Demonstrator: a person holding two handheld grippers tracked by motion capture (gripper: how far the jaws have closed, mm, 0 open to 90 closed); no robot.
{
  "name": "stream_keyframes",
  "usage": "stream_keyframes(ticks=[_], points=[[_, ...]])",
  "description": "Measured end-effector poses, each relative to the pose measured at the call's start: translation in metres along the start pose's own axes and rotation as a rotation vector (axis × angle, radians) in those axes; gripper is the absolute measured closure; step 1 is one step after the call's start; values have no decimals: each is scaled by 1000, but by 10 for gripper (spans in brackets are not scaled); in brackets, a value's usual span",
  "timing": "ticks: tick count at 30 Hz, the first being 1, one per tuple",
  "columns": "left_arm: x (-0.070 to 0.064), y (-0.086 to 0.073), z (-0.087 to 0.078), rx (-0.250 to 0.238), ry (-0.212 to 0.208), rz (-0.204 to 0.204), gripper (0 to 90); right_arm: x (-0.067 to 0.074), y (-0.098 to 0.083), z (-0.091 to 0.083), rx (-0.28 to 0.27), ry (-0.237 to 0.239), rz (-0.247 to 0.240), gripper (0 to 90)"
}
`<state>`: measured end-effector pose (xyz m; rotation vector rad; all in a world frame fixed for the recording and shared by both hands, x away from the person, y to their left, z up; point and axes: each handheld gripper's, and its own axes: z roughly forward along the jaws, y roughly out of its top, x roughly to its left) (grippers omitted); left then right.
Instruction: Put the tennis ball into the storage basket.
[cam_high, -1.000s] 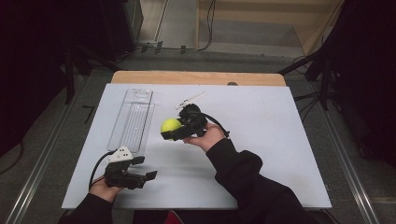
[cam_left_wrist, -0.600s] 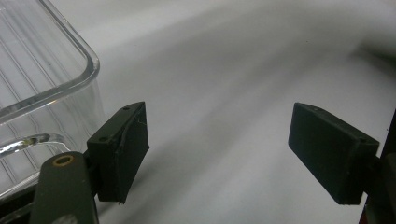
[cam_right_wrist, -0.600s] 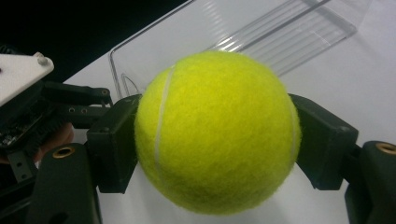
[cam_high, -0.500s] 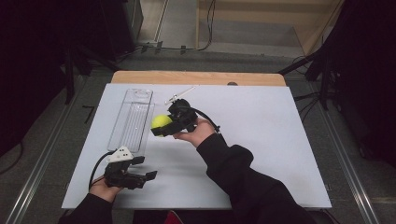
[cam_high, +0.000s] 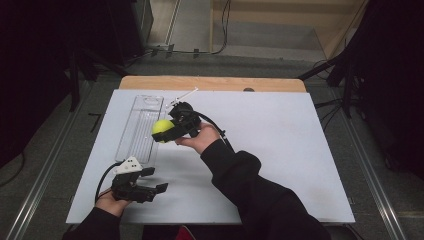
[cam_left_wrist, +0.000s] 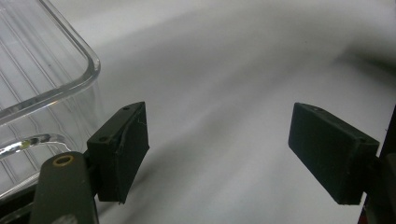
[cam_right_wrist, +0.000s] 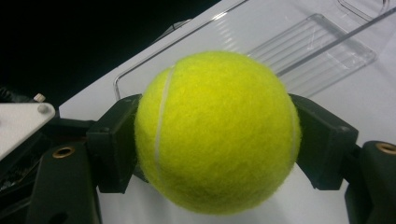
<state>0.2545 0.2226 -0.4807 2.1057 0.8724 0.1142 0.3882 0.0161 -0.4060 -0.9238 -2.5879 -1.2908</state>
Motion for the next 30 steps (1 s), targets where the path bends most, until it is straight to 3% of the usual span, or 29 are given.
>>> stream_keyframes(ticks=[30], points=[[0, 0, 0, 0, -3, -2, 208, 14, 45, 37, 10, -1, -20, 232]])
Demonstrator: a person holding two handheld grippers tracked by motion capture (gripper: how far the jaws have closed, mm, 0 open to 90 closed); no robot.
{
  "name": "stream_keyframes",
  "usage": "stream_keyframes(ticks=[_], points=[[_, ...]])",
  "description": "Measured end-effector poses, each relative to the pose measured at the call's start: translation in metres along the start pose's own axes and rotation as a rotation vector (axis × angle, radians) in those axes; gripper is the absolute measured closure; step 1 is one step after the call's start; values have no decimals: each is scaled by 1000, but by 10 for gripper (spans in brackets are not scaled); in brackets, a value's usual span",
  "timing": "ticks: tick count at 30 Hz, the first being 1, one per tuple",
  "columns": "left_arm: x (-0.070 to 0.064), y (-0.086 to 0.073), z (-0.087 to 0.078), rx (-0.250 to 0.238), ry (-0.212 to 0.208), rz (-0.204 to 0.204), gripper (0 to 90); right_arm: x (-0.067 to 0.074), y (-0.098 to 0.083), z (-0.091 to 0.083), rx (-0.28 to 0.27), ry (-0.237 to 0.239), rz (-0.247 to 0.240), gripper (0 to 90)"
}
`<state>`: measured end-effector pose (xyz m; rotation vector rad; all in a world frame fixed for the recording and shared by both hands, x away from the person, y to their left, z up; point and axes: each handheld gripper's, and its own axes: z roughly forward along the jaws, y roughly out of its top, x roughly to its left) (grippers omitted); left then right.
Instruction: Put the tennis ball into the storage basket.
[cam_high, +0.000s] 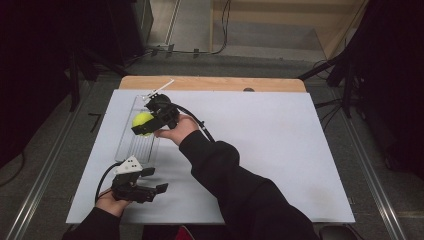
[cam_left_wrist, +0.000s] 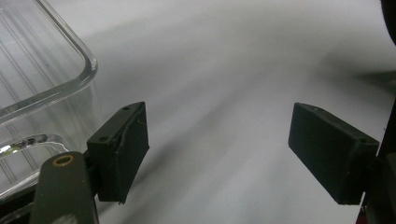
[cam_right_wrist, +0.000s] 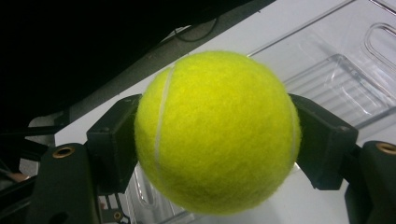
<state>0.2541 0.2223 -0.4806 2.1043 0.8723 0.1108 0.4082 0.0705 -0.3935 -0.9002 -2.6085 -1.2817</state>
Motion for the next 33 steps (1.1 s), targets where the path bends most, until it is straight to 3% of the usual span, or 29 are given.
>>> stream_keyframes(ticks=[12, 22, 33], points=[[1, 0, -1, -3, -5, 1, 208, 2, 13, 14, 9, -15, -8, 231], [0, 0, -1, 1, -3, 4, 208, -4, 13, 22, 16, -12, 30, 231], [0, 0, -1, -2, -5, 2, 208, -8, 9, 36, 35, -11, 31, 230]])
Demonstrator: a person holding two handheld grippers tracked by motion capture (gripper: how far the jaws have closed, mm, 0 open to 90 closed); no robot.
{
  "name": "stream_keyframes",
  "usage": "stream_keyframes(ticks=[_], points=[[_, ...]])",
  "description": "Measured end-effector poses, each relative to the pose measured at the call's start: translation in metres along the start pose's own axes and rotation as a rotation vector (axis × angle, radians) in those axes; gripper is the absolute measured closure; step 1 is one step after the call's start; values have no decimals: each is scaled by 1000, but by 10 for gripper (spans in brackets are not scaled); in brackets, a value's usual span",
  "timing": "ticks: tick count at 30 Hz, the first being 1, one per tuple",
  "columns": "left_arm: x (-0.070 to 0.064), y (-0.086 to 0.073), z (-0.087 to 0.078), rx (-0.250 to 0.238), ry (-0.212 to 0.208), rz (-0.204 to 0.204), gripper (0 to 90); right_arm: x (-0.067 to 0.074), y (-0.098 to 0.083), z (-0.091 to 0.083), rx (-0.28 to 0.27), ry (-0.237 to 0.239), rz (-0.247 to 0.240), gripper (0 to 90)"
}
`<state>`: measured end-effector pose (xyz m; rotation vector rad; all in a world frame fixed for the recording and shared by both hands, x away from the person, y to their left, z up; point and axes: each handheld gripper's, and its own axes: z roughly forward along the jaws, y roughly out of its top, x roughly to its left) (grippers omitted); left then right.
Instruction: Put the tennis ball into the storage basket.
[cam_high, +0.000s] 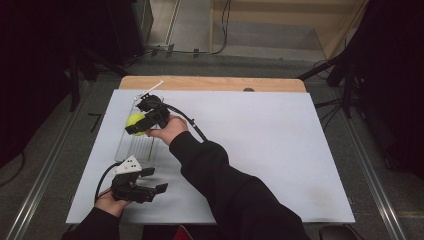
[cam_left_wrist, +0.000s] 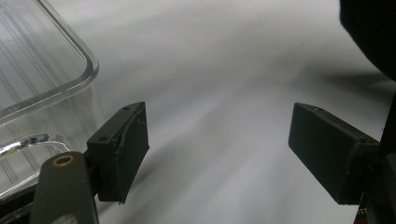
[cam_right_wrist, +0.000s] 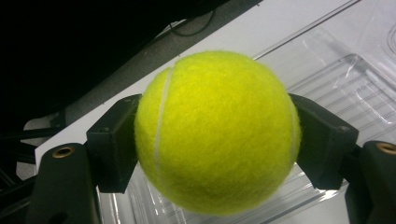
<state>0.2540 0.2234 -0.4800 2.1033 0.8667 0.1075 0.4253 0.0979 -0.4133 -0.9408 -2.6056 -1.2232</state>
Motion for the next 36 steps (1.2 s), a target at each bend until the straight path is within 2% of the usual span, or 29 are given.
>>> stream_keyframes(ticks=[19, 28, 31, 36], points=[[0, 0, 0, 1, -2, 0, 208, -5, -12, 21, 61, -18, -7, 228], [0, 0, 0, 1, -3, 0, 208, -5, -13, 23, 56, -10, 3, 226], [0, 0, 0, 2, -2, 0, 208, -5, -13, 23, 66, -27, -11, 225], [0, 0, 0, 1, -3, -1, 208, -7, -12, 21, 53, -9, -1, 154]])
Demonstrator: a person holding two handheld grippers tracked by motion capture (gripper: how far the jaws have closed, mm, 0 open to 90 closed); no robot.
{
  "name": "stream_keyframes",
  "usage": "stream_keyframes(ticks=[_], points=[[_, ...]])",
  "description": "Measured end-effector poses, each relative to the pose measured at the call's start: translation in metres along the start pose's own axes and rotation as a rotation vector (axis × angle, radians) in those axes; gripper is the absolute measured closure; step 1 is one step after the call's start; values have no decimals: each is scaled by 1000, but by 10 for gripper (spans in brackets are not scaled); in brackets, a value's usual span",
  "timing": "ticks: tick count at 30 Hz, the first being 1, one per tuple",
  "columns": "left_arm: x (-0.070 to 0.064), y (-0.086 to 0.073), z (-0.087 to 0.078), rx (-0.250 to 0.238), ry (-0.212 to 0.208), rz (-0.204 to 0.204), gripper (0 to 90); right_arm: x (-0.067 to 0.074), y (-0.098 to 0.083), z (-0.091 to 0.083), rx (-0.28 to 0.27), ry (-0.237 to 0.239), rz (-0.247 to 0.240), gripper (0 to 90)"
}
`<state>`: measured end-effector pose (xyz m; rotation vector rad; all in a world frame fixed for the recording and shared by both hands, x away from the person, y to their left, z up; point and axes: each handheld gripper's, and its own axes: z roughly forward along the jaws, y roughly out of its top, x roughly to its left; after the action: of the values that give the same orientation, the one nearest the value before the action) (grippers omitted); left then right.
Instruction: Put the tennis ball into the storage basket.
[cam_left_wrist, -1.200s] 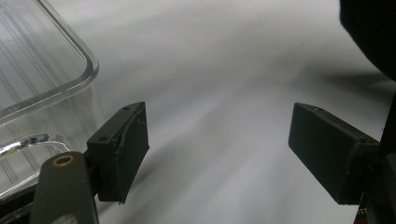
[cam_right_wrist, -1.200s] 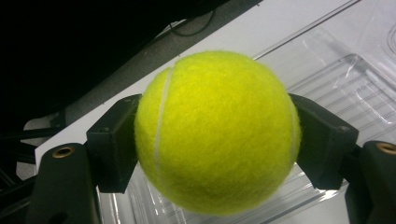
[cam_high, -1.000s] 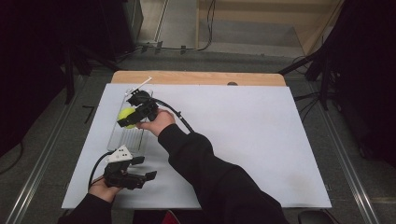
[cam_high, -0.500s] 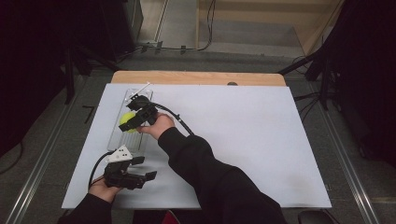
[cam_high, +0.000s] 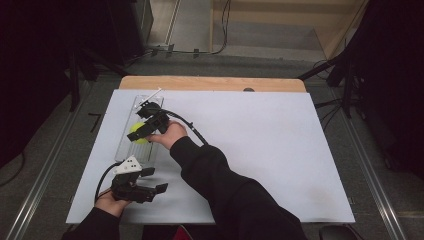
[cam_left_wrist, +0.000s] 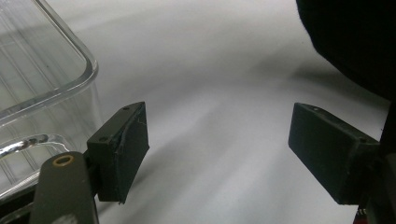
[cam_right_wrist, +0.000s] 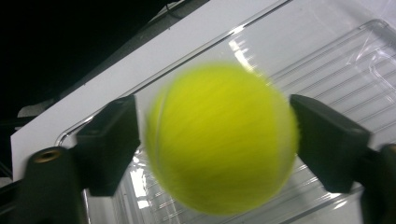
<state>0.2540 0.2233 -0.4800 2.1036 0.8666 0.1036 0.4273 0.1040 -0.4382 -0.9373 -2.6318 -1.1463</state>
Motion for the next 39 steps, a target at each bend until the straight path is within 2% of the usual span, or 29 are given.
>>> stream_keyframes(ticks=[7, 12, 14, 20, 39], points=[[0, 0, 0, 2, 2, 3, 208, -4, 1, -16, -46, 22, 4, 153], [0, 1, 1, 4, 0, 3, 208, -7, -3, -26, -35, -1, -12, 153], [0, 1, 2, 2, -2, 2, 208, -10, -6, -31, -27, 23, -14, 154], [1, 1, 1, 2, 2, 2, 208, -13, -13, -44, -20, 6, -15, 154], [1, 0, 2, 4, 7, -5, 208, -21, -38, -83, -43, -7, -12, 159]])
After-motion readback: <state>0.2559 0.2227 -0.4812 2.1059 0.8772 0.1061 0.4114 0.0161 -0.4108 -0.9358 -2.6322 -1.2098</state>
